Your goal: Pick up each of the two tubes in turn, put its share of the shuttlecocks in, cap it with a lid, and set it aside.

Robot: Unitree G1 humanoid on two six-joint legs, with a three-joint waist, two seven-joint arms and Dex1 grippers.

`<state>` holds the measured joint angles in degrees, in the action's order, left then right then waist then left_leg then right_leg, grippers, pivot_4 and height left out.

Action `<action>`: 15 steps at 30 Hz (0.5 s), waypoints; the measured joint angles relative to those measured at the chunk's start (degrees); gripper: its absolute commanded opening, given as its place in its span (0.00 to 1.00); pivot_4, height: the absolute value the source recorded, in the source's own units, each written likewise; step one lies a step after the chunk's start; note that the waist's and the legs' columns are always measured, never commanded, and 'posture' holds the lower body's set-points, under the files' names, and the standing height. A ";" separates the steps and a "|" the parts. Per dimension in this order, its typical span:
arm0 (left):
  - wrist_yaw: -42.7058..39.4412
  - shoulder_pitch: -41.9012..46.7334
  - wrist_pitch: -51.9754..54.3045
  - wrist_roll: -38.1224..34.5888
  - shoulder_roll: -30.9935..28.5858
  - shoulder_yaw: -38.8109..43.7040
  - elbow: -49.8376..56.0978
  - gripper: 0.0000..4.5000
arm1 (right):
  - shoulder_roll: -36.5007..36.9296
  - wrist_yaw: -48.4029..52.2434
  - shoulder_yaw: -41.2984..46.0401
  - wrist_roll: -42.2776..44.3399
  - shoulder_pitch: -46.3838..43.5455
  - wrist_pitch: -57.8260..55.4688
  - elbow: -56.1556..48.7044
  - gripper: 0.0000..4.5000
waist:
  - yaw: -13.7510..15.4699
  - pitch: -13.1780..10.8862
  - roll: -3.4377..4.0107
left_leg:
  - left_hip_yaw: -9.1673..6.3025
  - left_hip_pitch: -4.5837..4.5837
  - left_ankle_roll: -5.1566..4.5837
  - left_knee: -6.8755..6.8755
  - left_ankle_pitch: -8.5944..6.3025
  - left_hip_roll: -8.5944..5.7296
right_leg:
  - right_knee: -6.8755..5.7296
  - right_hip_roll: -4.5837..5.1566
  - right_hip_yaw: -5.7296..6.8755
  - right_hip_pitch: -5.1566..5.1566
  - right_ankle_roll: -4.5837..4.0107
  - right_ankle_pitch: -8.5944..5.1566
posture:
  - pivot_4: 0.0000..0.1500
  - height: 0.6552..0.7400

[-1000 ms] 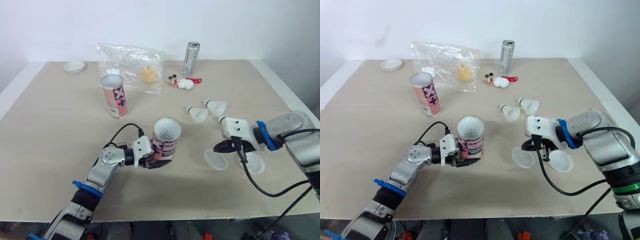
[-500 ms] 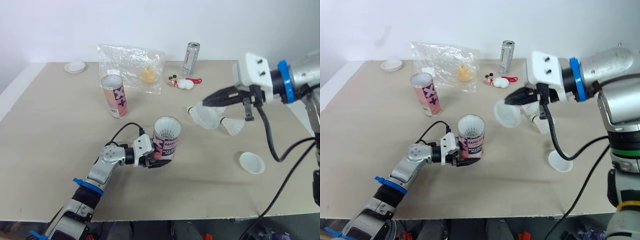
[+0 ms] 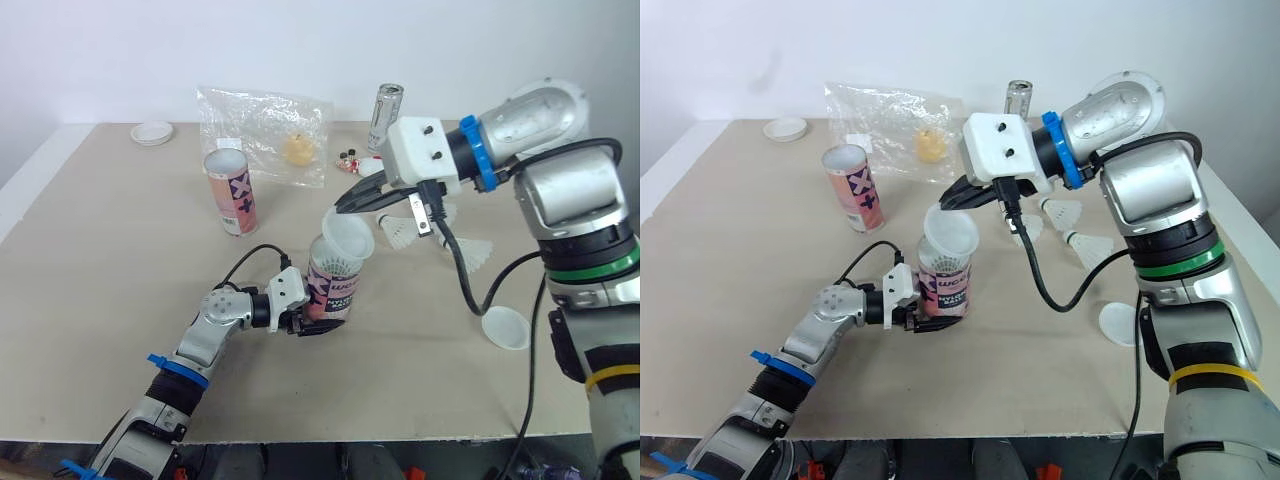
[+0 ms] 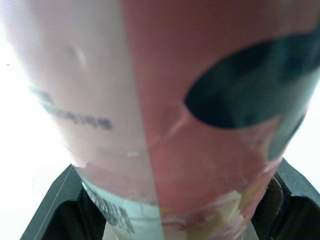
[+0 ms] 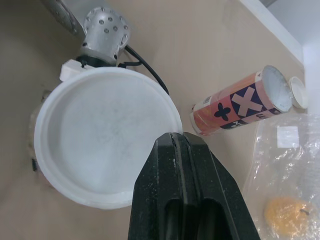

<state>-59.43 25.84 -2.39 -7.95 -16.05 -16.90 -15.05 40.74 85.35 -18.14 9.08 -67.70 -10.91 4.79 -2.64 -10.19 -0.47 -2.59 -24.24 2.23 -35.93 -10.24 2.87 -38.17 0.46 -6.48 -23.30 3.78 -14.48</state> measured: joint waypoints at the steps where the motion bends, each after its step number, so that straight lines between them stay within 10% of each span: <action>1: 0.09 -0.21 0.05 0.00 -0.09 0.00 0.16 0.72 | -0.12 0.51 0.00 -0.28 -0.12 0.84 0.30 0.01 | -0.02 0.00 0.00 | 0.00 0.00 0.00 0.03 0.00 0.00 | 0.00 0.00 0.00 -0.01 0.01 0.00 | 1.00 1.00; 15: 0.34 -0.45 0.33 0.00 -0.29 0.00 0.51 0.72 | -1.81 2.44 -1.72 -2.49 -0.02 5.64 2.08 0.01 | -0.06 0.00 0.00 | -0.01 0.04 0.00 0.13 0.00 0.00 | 0.00 -0.02 0.00 -0.02 0.05 0.02 | 1.00 1.00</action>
<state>-59.08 25.39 -2.06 -7.95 -16.34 -16.90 -14.54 38.93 87.79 -19.86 6.59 -67.72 -5.27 6.87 -2.70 -10.19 -0.47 -2.60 -24.21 2.23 -35.80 -10.24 2.88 -38.18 0.44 -6.47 -23.32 3.83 -14.46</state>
